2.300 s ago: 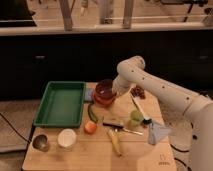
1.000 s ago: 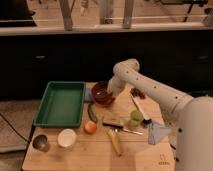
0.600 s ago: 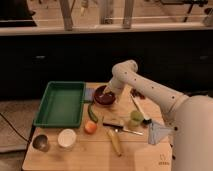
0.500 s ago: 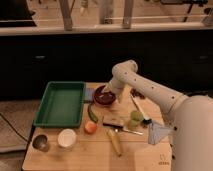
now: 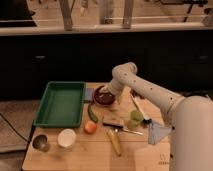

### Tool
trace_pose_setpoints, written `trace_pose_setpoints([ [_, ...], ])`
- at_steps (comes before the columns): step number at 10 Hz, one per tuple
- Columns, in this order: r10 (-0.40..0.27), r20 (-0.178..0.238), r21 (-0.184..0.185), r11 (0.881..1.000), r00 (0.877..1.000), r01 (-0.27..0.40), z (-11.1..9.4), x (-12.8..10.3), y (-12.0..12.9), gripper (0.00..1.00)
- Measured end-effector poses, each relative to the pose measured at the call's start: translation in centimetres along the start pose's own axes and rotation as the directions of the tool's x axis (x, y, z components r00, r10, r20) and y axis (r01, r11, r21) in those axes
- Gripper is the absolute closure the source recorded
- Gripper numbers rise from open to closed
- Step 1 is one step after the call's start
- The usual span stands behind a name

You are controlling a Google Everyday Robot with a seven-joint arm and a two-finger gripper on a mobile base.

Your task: Stack bowls into tray

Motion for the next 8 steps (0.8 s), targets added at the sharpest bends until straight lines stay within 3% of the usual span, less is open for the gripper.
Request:
trace_pose_setpoints([
  [4,0.025,0.015,0.026,0.999,1.000,-0.026,2.5,0.3,0.5,0.22],
  [6,0.039,0.016,0.028,0.999,0.999,-0.039,3.3,0.6,0.9,0.38],
  [8,0.049,0.015,0.030,0.998,0.999,-0.049,3.3,0.9,1.2,0.59],
])
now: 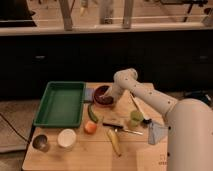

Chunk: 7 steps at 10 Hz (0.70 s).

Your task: Stack bowls into tray

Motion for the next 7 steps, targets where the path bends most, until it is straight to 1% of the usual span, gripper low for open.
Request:
trace_pose_setpoints([
  [2,0.003,-0.005,0.001,1.000,1.000,-0.003,-0.6,0.4,0.1,0.82],
  [4,-0.002,-0.007,0.002,1.000,1.000,0.002,-0.9,0.5,0.0,0.98],
  [5,-0.006,-0.010,0.009,1.000,1.000,0.006,-1.2,0.6,0.0,1.00],
  [7,-0.017,-0.018,0.028,0.999,1.000,0.018,-2.0,0.7,-0.4,1.00],
])
